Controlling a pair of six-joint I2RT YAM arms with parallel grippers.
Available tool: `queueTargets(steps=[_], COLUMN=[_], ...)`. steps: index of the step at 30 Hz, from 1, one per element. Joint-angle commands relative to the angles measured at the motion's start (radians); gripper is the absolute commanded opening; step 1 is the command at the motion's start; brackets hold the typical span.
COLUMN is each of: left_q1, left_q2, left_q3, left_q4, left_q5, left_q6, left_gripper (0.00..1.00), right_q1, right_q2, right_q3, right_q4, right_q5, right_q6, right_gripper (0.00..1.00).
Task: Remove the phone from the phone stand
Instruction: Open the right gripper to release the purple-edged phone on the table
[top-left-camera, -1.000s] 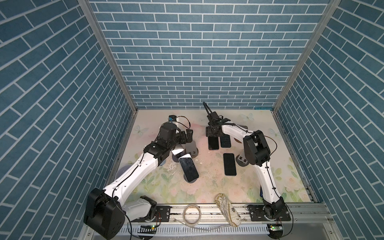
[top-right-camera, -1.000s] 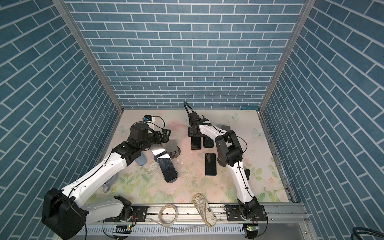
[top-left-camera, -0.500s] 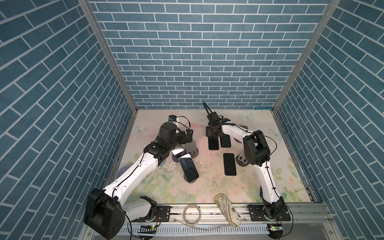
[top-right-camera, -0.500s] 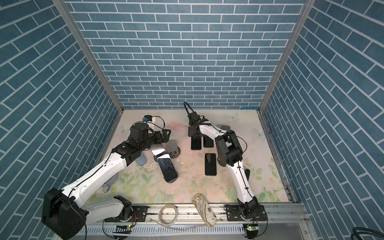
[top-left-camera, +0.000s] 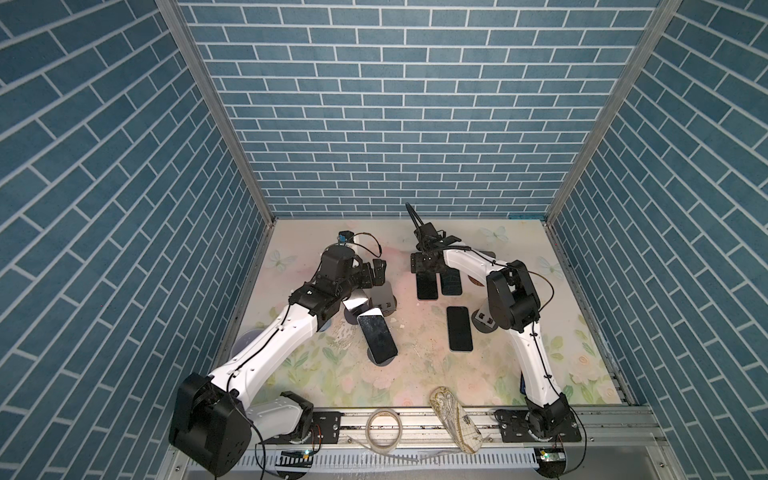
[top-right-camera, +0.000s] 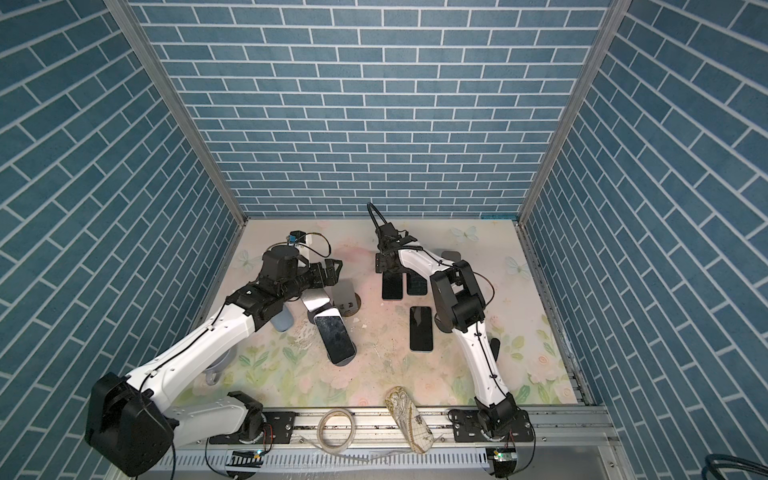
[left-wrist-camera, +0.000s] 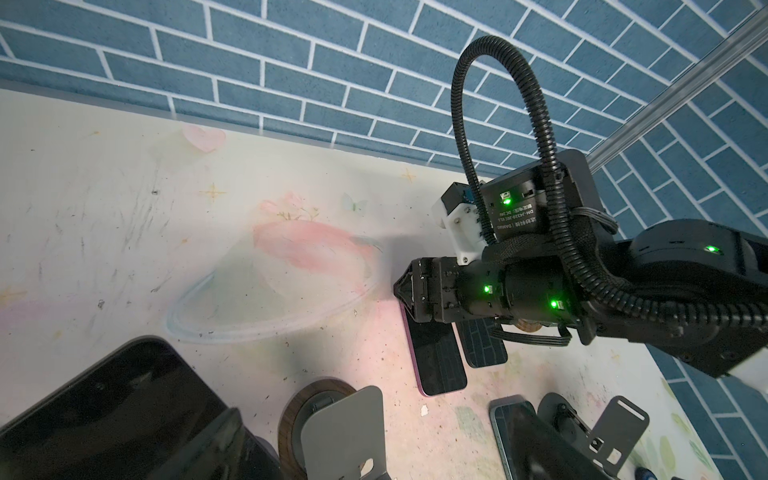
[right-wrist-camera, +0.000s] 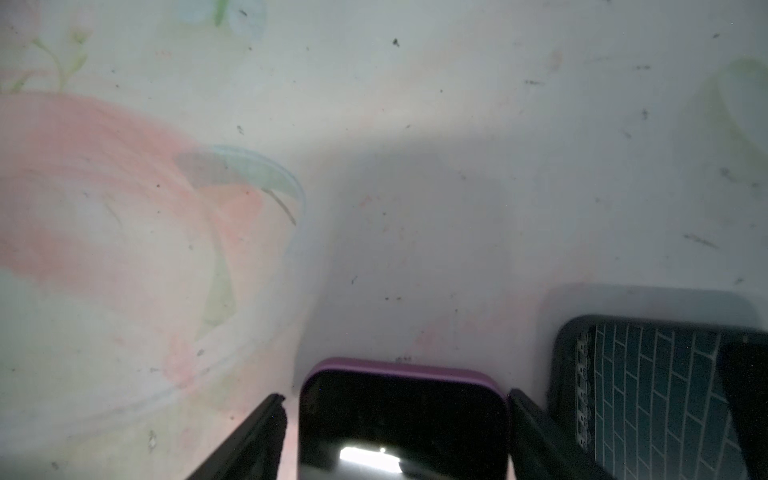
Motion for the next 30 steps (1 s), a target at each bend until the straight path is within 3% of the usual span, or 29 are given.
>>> queueTargets(steps=[1,14,30], left_q1=[-0.003,-0.003,-0.003], left_q2=[0.005,-0.002,-0.029], left_q3=[0.023,0.026,0.026], left_q4=[-0.012,-0.059,-0.147], left_q5=[-0.022,-0.074,-0.137], left_q6=[0.004,-0.016,-0.035], left_gripper=[1.0,1.0,1.0], right_q1=[-0.004,-0.004,0.013], right_q2=[-0.055,-0.186,-0.353], right_q3=[0.008,-0.103,-0.283], right_q4=[-0.006,0.055,0.089], right_q5=[0.001,0.001,-0.122], right_q6=[-0.046,-0.082,-0.126], right_gripper=[0.83,0.83,0.83])
